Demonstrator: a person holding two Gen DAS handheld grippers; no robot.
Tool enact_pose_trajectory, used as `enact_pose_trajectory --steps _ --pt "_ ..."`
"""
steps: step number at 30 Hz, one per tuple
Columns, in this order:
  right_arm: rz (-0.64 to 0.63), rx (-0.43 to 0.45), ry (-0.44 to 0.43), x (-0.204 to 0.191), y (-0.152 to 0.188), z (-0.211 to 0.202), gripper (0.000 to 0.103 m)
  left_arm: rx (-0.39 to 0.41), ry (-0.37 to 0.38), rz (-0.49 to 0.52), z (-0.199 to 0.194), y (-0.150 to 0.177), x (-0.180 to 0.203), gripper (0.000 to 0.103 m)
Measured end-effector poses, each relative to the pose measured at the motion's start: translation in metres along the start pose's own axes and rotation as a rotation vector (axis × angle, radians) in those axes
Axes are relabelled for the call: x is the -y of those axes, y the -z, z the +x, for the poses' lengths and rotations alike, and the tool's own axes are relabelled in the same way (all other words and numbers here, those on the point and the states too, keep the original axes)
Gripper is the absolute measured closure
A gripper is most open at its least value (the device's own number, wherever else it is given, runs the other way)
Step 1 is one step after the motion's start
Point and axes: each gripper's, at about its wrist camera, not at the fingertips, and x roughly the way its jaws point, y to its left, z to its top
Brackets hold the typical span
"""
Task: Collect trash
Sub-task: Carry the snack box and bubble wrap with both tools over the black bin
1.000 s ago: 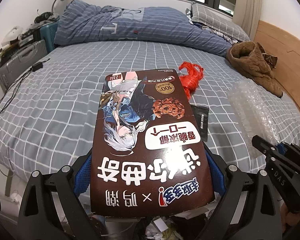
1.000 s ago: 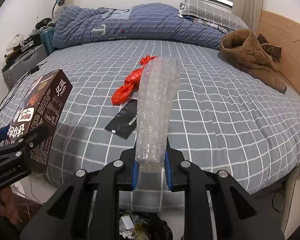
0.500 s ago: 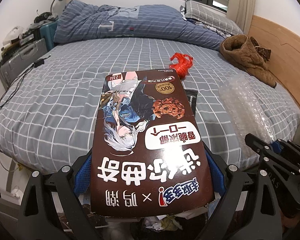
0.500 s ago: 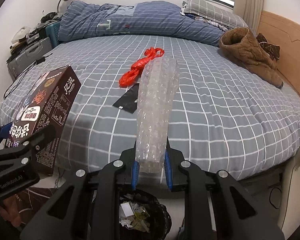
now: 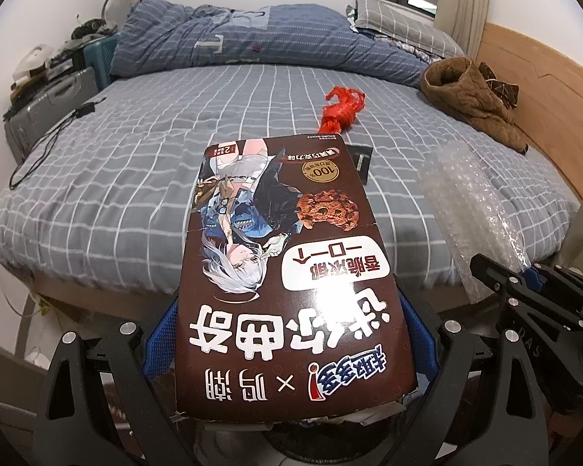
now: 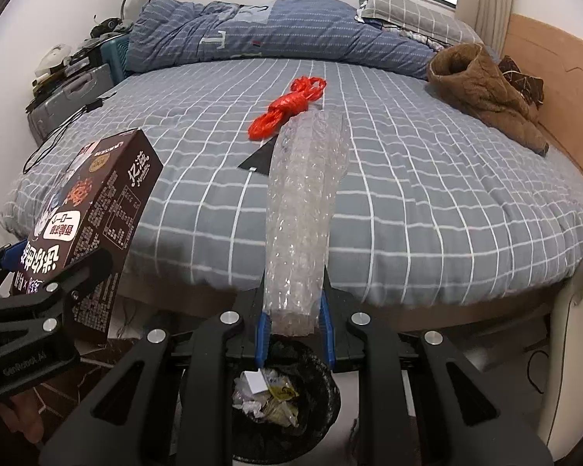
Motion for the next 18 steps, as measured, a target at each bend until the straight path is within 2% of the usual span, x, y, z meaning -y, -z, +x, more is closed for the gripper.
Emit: enact_pose_trajectory --steps 9,18 --pt "-0.007 -0.016 -0.009 -0.003 0.025 -0.018 0.083 -0.032 -0.019 0.002 -0.016 0.027 -0.001 0.012" --pt "-0.004 -0.051 -0.001 -0.001 0.053 -0.030 0.083 -0.068 -0.005 0.009 -0.030 0.048 0.003 0.012"
